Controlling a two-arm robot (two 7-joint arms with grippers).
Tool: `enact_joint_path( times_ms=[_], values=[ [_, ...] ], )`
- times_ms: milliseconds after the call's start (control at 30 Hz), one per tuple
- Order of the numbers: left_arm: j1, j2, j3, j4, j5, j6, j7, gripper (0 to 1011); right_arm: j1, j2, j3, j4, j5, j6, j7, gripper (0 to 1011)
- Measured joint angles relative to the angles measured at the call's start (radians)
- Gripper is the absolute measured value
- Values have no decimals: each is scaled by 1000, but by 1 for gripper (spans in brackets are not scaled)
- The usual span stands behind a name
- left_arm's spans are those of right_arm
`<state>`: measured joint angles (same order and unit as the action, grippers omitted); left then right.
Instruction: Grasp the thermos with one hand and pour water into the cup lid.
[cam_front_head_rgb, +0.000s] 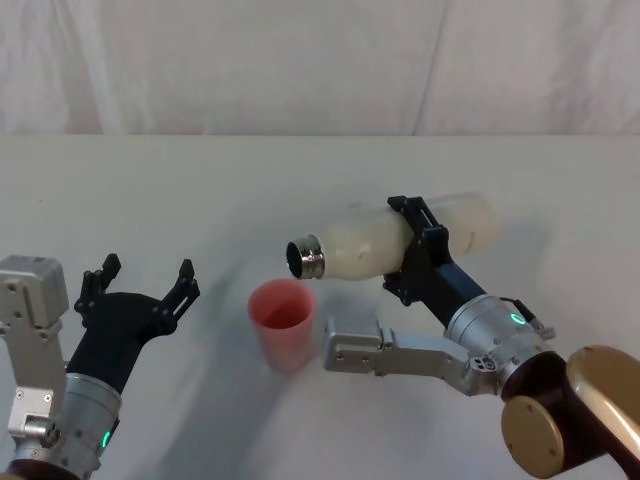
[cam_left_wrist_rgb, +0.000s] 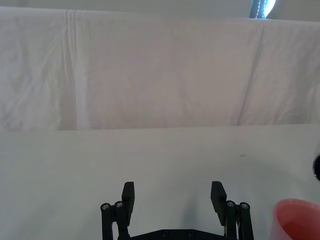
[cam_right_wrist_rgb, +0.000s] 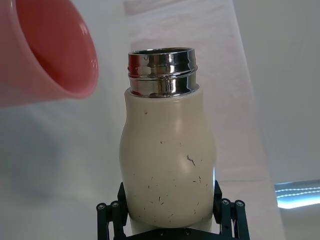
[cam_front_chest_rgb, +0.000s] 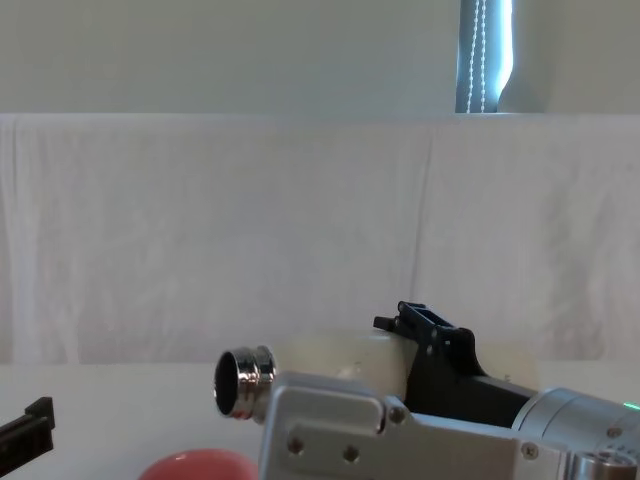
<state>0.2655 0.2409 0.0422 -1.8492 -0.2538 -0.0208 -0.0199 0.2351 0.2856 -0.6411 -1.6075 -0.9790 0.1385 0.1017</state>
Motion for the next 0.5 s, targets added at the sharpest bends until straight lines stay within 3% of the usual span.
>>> enact_joint_path(
  times_ms=[500],
  values=[
    [0,0,0,0,0,0,0,1001,23,22,-20,3,-59,16,27,961]
  ],
)
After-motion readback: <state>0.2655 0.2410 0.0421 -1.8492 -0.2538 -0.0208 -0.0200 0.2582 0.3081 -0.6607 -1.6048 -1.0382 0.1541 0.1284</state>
